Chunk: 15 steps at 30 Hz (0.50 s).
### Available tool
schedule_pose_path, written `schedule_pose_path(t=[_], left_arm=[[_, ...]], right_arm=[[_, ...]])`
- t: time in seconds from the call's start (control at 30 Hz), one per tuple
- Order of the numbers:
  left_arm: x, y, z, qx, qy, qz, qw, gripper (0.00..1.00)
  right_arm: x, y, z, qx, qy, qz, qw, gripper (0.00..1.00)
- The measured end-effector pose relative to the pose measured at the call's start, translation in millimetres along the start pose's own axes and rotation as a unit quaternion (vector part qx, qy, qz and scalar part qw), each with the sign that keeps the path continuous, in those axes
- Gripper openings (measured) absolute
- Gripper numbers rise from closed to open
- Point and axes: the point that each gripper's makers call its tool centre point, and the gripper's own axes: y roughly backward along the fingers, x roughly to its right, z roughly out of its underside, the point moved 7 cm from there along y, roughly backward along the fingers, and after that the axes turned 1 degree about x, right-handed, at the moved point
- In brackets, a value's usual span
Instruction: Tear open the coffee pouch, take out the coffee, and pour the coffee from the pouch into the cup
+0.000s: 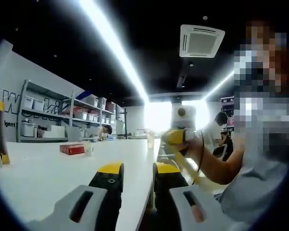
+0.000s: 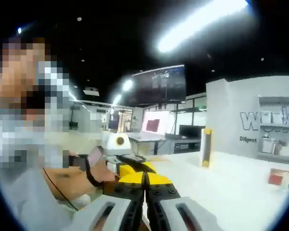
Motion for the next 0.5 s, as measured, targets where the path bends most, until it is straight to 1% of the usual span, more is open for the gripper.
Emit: schedule_pose_path(t=[0.1, 0.13, 0.17, 0.23, 0.3, 0.33, 0.4, 0.5], left_arm=[[-1.4, 0, 0.9, 0.002, 0.002, 0.002, 1.0000, 0.27], [-1.8, -1, 2.2, 0.001, 0.003, 0.000, 1.0000, 0.27], [-1.3, -2, 3.4, -0.001, 0.002, 0.001, 1.0000, 0.27], [0.8, -3, 4.3, -0.005, 0.000, 0.003, 1.0000, 0.27], [2.0, -3, 3.8, -0.004, 0.000, 0.006, 1.0000, 0.27], [2.9, -4, 3.5, -0.003, 0.000, 0.008, 1.0000, 0.27], [3.6, -4, 3.9, -0.004, 0.000, 0.010, 0.9999, 0.27], [2.9, -4, 5.2, -0.008, -0.002, 0.009, 0.9999, 0.27]], right_arm=[[-10, 0, -2.1, 0.001, 0.012, -0.003, 0.9999, 0.01], [-18, 0, -5.9, 0.016, 0.007, -0.023, 0.9996, 0.01], [-23, 1, -8.7, 0.024, 0.003, -0.036, 0.9990, 0.01], [-26, 3, -10.9, 0.020, 0.009, -0.031, 0.9993, 0.01], [-23, 4, -9.7, 0.005, 0.024, -0.017, 0.9996, 0.01], [-23, 3, -9.2, 0.006, 0.022, -0.018, 0.9996, 0.01], [-23, 5, -10.7, 0.017, 0.011, -0.022, 0.9996, 0.01], [-29, 6, -13.2, 0.026, 0.008, -0.028, 0.9993, 0.01]])
